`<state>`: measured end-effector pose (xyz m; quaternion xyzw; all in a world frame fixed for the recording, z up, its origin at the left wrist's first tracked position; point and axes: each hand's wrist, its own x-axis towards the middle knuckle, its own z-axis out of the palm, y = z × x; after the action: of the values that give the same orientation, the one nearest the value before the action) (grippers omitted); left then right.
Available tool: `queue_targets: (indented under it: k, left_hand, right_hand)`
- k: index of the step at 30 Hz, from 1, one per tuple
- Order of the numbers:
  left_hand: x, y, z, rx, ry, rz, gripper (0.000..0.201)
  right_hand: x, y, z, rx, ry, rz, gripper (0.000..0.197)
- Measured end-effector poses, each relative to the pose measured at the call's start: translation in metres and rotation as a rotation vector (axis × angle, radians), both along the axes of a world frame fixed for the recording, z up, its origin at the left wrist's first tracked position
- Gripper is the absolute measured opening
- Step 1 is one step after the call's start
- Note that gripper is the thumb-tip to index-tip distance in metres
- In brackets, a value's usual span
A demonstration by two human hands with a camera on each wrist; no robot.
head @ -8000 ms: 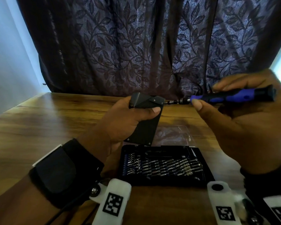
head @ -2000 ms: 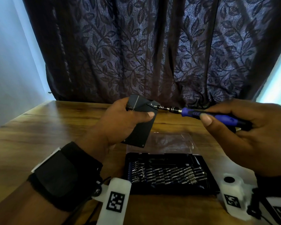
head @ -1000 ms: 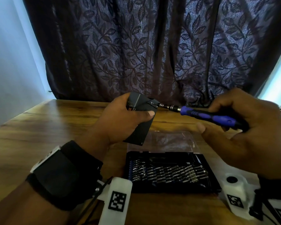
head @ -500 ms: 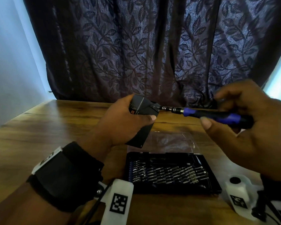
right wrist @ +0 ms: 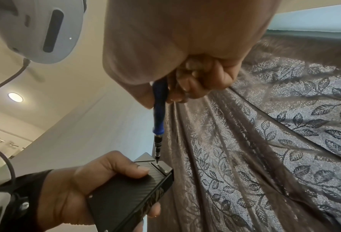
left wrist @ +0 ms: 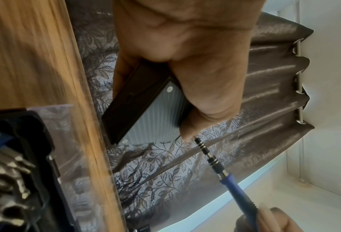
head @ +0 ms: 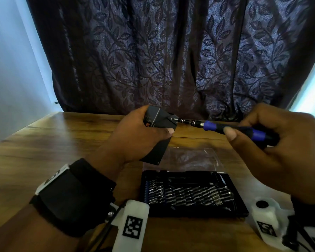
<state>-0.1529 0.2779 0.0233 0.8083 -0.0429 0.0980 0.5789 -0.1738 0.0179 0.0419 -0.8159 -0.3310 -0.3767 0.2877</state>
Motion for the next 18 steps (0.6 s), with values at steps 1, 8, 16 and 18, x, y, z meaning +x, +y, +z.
queue_targets:
  k: [1,8,16,18]
  left_hand:
    - [0.0003,0.0004,-0.0002,0.003,-0.002,0.002,0.024]
    - [-0.0002,-0.0002,-0.0004,0.064,-0.013,0.009,0.024]
    - [0.0008,0.0001,0.0002,0.064,-0.021,0.025,0.025]
    - [0.0011,-0.0001,-0.0003,0.058,-0.018,0.021,0.025]
  right_hand:
    - [-0.0001,0.0006,0.0000,-0.004,-0.011,-0.010,0.034]
    - [0.0045,-0.0027,0.0009,0.029,0.056,0.059,0.022]
    - [0.0062,-0.0013,-0.0021,-0.035,0.050,0.001,0.043]
    - [0.0071,-0.0024,-0.0019,-0.009,0.062,0.028,0.042]
